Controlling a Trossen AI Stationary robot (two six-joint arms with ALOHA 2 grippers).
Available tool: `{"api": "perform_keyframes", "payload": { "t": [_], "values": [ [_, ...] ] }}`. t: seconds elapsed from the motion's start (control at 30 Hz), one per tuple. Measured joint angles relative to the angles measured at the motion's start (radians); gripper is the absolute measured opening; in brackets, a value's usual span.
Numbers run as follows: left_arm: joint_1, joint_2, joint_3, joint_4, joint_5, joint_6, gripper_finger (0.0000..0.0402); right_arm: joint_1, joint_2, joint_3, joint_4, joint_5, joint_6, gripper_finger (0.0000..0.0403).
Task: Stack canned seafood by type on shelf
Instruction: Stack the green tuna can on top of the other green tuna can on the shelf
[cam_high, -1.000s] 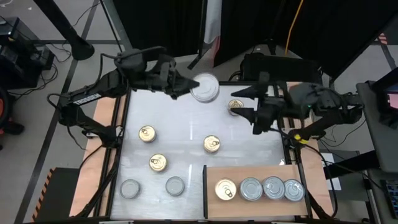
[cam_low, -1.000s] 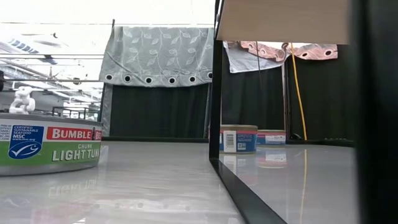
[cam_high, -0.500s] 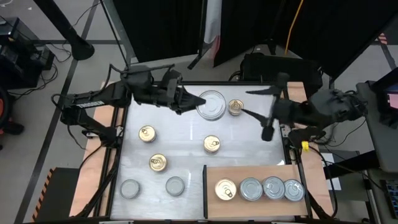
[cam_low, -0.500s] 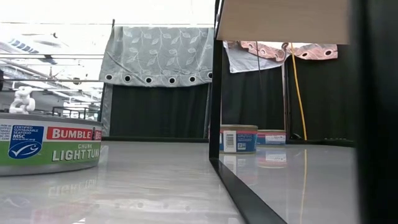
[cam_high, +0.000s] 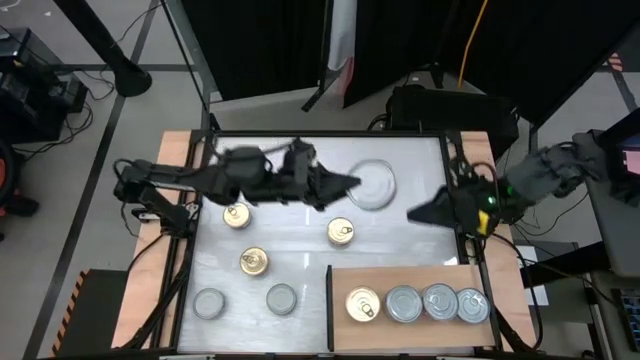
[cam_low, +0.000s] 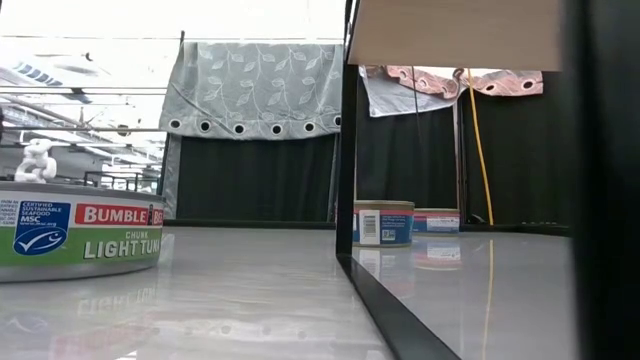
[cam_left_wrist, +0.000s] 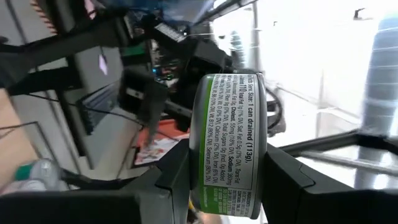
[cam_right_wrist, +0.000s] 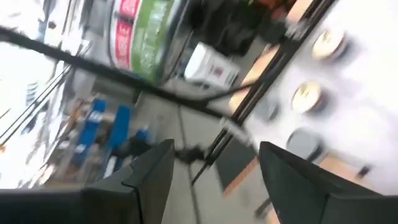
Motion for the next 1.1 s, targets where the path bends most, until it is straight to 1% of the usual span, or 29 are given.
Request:
{"api": "perform_keyframes", "payload": {
  "t": [0.07, 0.17, 0.33, 0.43, 0.57, 0.7, 0.97, 1.1],
  "values": [
    [-0.034, 0.020, 0.000, -0.012, -0.029, 0.011, 0.0141, 0.047, 0.004, 0.000, 0.015, 0.021, 0.045, 0.0231],
    [-0.090, 0.048, 0.000, -0.008, -0.104, 0.021, 0.0141, 0.082, 0.004, 0.000, 0.034, 0.053, 0.113, 0.0236],
    [-0.180, 0.061, 0.000, -0.007, -0.237, 0.094, 0.0141, 0.104, 0.011, 0.001, 0.047, 0.055, 0.171, 0.0244],
    [-0.212, 0.061, 0.000, -0.005, -0.315, 0.154, 0.0141, 0.103, 0.026, 0.001, 0.050, 0.053, 0.186, 0.0247],
    [-0.235, 0.061, 0.000, -0.006, -0.377, 0.205, 0.0141, 0.102, 0.058, 0.001, 0.052, 0.050, 0.204, 0.0248],
    [-0.253, 0.073, 0.002, 0.000, -0.408, 0.213, 0.0141, 0.102, 0.086, 0.001, 0.073, 0.050, 0.203, 0.0248],
    [-0.265, 0.108, 0.001, -0.006, -0.411, 0.181, 0.0141, 0.102, 0.121, 0.000, 0.085, 0.085, 0.193, 0.0248],
    [-0.269, 0.120, 0.001, -0.005, -0.408, 0.180, 0.0141, 0.101, 0.130, 0.000, 0.087, 0.104, 0.153, 0.0245]
  ]
}}
